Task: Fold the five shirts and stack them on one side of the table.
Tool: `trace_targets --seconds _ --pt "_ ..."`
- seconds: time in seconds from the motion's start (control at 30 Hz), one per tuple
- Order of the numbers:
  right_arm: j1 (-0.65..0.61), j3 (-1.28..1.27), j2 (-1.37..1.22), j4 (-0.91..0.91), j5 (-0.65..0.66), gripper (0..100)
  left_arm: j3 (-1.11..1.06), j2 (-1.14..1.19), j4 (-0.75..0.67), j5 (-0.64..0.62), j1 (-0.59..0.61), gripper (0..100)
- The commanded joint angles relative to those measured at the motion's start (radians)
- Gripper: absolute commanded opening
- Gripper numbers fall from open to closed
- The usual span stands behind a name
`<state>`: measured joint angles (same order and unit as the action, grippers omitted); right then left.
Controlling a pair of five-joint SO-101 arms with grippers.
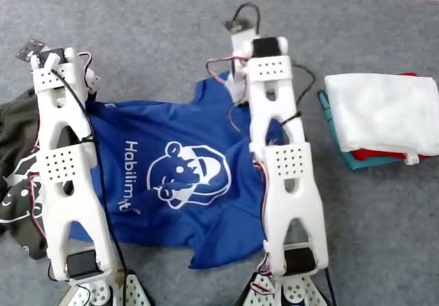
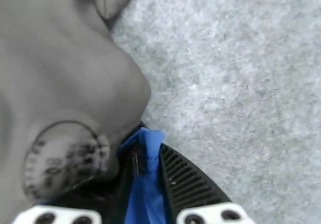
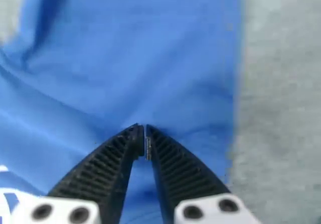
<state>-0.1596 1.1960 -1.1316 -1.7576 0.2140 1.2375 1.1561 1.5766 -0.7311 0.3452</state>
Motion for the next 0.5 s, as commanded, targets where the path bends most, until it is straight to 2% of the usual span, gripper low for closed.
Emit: trace_targets --seconds 0.0,0.1,0.27,0.47 --pt "-0.026 -0.213 0.114 -0.009 0.006 1.4 0.033 -0.006 -0.015 0.011 0.054 3" --pt "-0.021 -0.369 0.182 -0.009 0.012 1.4 0.033 -0.006 -0.017 0.011 0.067 3" --pt "-0.029 -0.641 0.38 0.0 0.101 1.4 0.035 -0.015 -0.017 0.012 0.102 3" --pt "-0.026 -0.891 0.564 0.173 0.137 1.6 0.085 -0.008 -0.009 0.028 0.137 3"
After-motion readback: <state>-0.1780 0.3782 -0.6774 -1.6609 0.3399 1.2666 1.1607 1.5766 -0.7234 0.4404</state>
